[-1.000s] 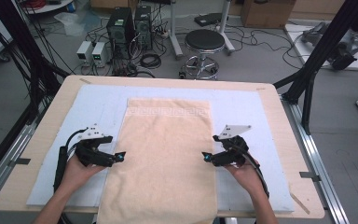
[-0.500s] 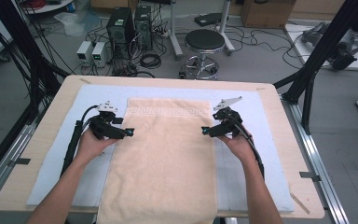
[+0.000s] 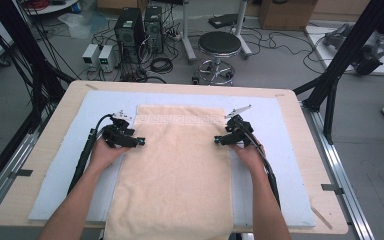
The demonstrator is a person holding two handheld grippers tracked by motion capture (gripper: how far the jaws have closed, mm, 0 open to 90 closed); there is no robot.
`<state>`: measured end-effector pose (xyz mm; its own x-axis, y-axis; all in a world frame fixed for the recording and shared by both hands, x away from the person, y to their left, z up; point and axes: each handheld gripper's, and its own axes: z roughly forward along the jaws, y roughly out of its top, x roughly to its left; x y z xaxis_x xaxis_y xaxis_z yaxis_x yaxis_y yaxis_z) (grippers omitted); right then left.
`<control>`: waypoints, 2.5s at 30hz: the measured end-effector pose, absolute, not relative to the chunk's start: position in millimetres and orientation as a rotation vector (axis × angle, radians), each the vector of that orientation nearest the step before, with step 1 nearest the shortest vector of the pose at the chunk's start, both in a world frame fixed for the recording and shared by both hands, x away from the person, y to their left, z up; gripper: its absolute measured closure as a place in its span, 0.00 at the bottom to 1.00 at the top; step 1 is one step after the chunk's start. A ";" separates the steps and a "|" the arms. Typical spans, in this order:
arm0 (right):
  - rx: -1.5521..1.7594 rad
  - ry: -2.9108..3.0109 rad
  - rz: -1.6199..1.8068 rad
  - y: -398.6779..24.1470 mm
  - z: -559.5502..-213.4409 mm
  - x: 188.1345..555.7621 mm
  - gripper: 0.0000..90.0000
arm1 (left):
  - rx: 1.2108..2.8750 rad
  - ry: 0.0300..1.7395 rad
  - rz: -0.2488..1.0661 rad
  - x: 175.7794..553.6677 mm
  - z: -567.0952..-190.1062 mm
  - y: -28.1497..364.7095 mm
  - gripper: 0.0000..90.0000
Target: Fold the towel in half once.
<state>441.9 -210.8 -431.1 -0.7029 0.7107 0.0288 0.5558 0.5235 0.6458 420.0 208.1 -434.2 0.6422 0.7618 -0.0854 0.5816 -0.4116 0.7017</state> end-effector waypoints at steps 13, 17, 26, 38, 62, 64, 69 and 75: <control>1.060 2.586 0.963 -206.0 -430.3 442.5 0.77 | 2.154 1.049 0.380 418.2 -433.1 204.8 0.81; 1.051 2.609 0.980 -205.2 -429.1 442.3 0.89 | 2.143 1.040 0.349 418.6 -433.1 206.2 0.92; 1.058 2.594 1.013 -215.8 -420.6 439.3 0.94 | 2.107 1.014 0.326 416.9 -424.4 216.0 0.95; 0.888 2.583 1.122 -219.8 -385.2 409.5 0.94 | 2.041 0.896 0.362 387.8 -389.6 228.4 0.95; 0.750 2.608 1.163 -229.3 -392.9 323.2 0.60 | 2.046 0.761 0.320 317.2 -396.7 247.2 0.60; 0.757 2.591 1.169 -228.3 -390.1 328.8 0.59 | 2.033 0.772 0.332 325.1 -393.3 245.4 0.59; 0.815 2.555 1.110 -222.7 -398.6 355.8 0.56 | 2.043 0.867 0.341 349.7 -406.0 239.3 0.59; 0.889 2.571 1.057 -220.6 -423.1 381.1 0.51 | 2.093 0.924 0.324 368.7 -425.5 234.6 0.59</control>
